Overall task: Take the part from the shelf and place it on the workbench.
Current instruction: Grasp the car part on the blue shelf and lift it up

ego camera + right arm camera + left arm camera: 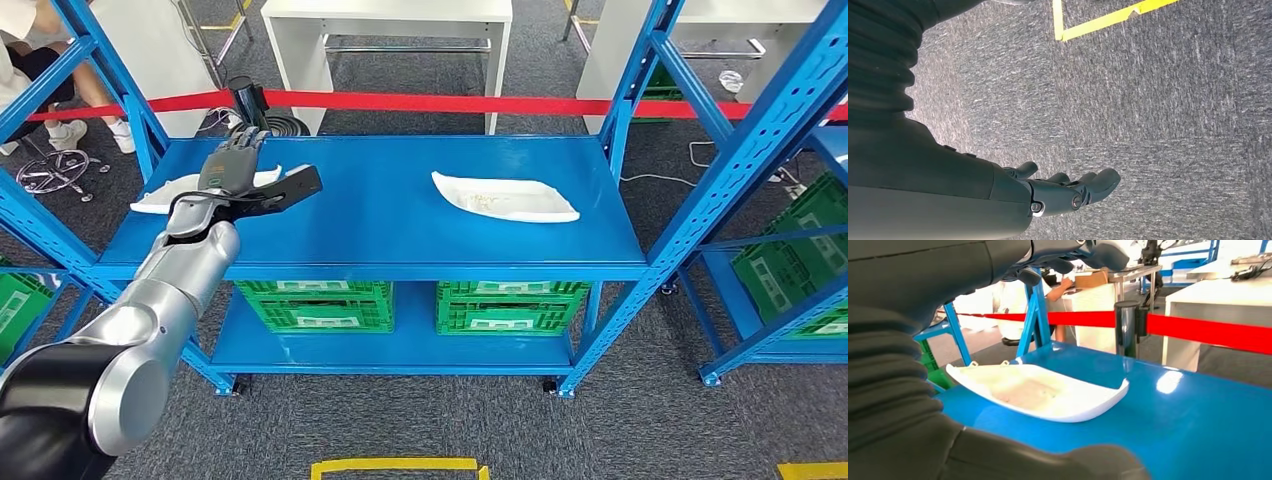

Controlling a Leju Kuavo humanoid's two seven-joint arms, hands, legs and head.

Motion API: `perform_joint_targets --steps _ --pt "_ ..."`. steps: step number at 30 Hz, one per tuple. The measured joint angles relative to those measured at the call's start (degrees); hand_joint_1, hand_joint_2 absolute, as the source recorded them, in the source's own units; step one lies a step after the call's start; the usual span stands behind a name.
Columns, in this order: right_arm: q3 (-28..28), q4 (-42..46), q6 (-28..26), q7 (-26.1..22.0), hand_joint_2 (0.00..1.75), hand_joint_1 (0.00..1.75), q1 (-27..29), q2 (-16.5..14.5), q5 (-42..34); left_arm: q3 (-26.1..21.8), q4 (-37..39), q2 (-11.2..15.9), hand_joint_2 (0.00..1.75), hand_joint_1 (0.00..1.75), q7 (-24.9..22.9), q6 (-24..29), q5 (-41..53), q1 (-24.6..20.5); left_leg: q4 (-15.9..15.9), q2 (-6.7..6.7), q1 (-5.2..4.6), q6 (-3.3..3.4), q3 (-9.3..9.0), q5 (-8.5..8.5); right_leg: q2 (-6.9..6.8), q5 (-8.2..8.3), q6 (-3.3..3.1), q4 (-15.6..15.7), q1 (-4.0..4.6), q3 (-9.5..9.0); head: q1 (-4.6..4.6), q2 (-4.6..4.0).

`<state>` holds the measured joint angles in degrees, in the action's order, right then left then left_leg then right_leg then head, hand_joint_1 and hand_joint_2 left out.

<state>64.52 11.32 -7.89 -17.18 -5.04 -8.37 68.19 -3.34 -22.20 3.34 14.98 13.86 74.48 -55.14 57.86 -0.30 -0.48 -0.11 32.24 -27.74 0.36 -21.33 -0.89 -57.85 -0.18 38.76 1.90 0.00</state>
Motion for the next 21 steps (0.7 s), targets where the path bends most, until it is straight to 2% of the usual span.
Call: perform_joint_targets --steps 9,16,21 --pt "0.0 0.0 0.0 0.0 1.75 0.0 0.0 0.0 -0.3 0.3 -1.7 -0.6 0.0 0.0 0.4 0.4 0.1 -0.2 0.0 -0.01 0.0 -0.12 -0.22 0.13 0.0 0.09 -0.06 0.0 0.02 0.13 0.0 0.0" --pt "0.0 0.0 -0.1 0.0 1.75 0.0 0.0 0.0 -0.5 2.8 -2.5 -0.7 0.0 0.0 -8.6 4.5 4.9 -1.7 0.0 -0.01 0.0 -0.11 -0.09 0.11 -0.01 0.1 -0.06 0.0 -0.02 0.13 0.0 0.0" --pt "0.0 0.0 -0.2 0.1 1.75 0.0 0.1 0.0 -0.5 3.8 -1.5 0.6 0.0 0.0 -14.2 4.8 7.5 -1.8 0.1 0.01 -0.05 -0.08 0.03 0.1 0.0 0.17 -0.01 0.0 -0.11 0.15 0.01 0.0"
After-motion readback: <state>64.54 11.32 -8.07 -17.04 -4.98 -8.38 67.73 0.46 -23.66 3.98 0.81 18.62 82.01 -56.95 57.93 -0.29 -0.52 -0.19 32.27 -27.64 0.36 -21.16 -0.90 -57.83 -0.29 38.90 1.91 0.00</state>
